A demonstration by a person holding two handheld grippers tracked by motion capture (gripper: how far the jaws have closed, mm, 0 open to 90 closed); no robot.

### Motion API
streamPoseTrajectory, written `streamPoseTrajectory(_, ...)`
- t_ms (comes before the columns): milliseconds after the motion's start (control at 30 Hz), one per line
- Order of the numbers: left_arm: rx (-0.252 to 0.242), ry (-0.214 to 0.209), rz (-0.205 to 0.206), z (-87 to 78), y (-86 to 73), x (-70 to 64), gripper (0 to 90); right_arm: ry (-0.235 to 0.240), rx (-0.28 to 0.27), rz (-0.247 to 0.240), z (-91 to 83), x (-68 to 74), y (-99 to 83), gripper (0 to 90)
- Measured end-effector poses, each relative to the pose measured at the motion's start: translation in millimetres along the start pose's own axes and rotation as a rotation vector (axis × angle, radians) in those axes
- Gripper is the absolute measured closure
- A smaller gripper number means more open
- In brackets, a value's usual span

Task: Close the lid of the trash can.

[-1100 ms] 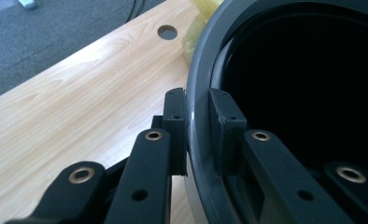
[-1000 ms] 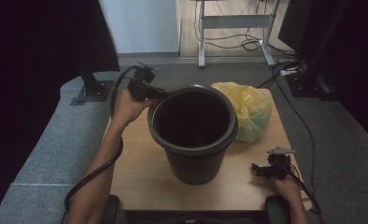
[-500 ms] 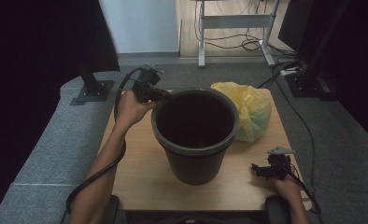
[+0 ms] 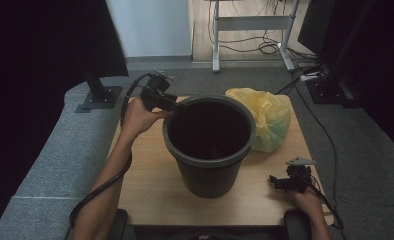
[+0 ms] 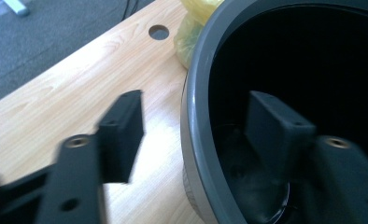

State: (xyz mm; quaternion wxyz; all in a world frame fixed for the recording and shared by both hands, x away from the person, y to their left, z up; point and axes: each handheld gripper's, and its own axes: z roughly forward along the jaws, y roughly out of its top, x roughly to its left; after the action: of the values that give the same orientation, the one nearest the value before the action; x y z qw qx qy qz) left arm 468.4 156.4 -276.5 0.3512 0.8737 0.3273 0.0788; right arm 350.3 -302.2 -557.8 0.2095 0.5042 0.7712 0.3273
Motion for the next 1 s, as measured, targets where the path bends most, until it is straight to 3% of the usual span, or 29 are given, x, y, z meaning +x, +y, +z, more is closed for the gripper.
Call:
streamPoseTrajectory(100, -0.007, 0.012, 0.022, -4.2, -1.0, 0.7, 22.3, 0.0, 0.0, 0.0, 0.0, 0.0, 0.0, 0.0)
streamPoseTrajectory(267, -0.02, -0.004, 0.028, -11.6, -3.8, 3.5, 13.0, 0.0, 0.0, 0.0, 0.0, 0.0, 0.0, 0.0)
streamPoseTrajectory(367, -0.015, -0.011, 0.02, -16.6, -6.5, 5.9, 12.9, 0.0, 0.001, -0.001, -0.1, 0.0, 0.0, 0.0)
streamPoseTrajectory(567, -0.038, 0.017, 0.009, -28.4, -14.4, 12.9, 12.0, 0.0, 0.0, 0.0, 0.0, 0.0, 0.0, 0.0)
streamPoseTrajectory(767, -0.053, 0.057, 0.031, -38.9, -25.9, 21.0, 3.5, 0.0, 0.0, 0.0, 0.0, 0.0, 0.0, 0.0)
streamPoseTrajectory(1000, -0.076, 0.09, 0.009, -50.9, -42.8, 34.5, 0.0, 0.0, 0.0, 0.0, 0.0, 0.0, 0.0, 0.0)
